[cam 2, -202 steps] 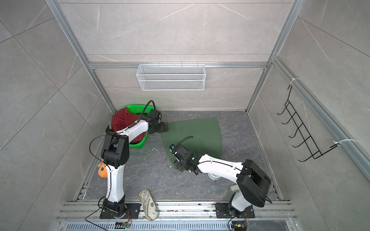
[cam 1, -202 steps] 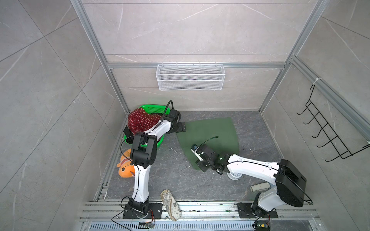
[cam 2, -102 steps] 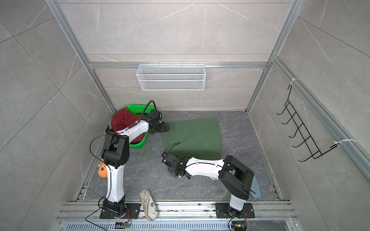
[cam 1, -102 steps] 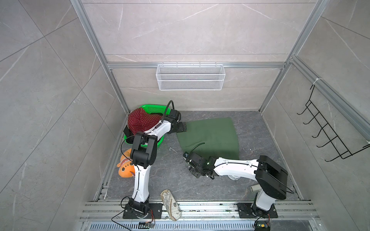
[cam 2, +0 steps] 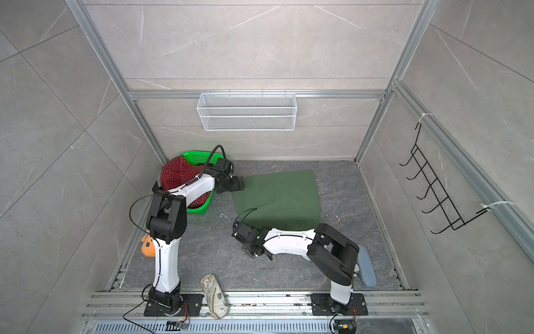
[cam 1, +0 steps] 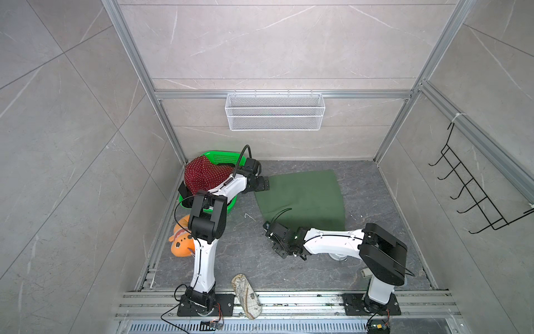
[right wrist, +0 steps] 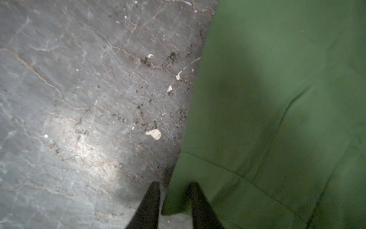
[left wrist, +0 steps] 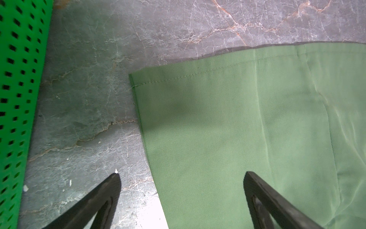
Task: Fold and stack skirts
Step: Fold the skirt at the center of the table.
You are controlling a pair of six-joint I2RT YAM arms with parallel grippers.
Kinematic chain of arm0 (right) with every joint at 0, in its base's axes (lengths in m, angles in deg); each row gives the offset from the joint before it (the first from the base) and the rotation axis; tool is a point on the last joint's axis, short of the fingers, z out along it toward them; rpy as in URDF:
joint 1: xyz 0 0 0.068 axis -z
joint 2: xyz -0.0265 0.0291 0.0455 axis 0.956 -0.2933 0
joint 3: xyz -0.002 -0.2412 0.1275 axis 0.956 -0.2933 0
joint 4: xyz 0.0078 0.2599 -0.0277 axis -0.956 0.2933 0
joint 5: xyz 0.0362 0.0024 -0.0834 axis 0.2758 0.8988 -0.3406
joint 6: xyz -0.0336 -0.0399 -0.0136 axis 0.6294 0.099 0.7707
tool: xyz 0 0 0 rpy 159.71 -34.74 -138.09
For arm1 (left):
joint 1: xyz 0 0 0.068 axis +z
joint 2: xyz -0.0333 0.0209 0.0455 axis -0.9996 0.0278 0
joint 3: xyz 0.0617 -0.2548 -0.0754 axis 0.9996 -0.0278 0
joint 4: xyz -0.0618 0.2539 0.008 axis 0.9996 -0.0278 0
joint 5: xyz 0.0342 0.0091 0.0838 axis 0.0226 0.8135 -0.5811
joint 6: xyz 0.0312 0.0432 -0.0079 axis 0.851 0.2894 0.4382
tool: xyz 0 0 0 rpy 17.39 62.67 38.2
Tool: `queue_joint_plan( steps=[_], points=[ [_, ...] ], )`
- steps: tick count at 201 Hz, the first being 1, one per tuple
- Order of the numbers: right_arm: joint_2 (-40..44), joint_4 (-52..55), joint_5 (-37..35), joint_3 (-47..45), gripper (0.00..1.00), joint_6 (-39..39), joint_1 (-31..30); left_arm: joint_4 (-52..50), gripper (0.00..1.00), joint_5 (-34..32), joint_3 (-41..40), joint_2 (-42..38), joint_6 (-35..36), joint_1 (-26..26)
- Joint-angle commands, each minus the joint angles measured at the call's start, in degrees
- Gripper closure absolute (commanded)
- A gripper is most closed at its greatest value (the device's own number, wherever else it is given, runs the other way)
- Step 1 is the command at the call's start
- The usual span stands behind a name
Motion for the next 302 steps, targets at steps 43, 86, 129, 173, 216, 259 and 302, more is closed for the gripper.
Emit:
queue_joint_plan(
  steps=[43, 86, 129, 173, 216, 259, 302],
  points=[
    [3.38, -1.48, 1.23, -4.53, 1.0, -3.16, -0.34, 0.49, 0.0, 0.88, 0.56, 0.3, 0.34, -0.08],
    [9.1, -1.95, 2.7, -11.37, 1.0, -7.39, -0.34, -0.9, 0.0, 0.29, 0.76, 1.01, -0.72, -0.01],
    [13.64, -0.8, 1.79, -15.7, 1.0, -11.14, -0.34, 0.13, 0.03, -0.13, -1.36, 1.16, -2.65, -0.12],
    [13.5, -0.97, 1.29, -16.03, 1.0, -12.01, -0.34, -1.16, 0.09, -2.95, -3.55, 0.69, -4.06, -0.65],
    [13.63, -1.68, 1.24, -16.42, 1.0, -12.05, -0.34, -0.22, 0.13, -5.3, -4.95, 1.35, -4.32, -0.71],
    [14.81, -2.16, 0.89, -17.54, 1.0, -12.44, -0.34, 1.06, 0.18, -6.61, -2.83, 3.32, -4.65, -0.73],
    [14.93, -2.55, 1.0, -18.11, 1.0, -12.75, -0.34, 1.05, 0.31, -7.39, -2.03, 4.53, -6.04, -0.73]
  ],
)
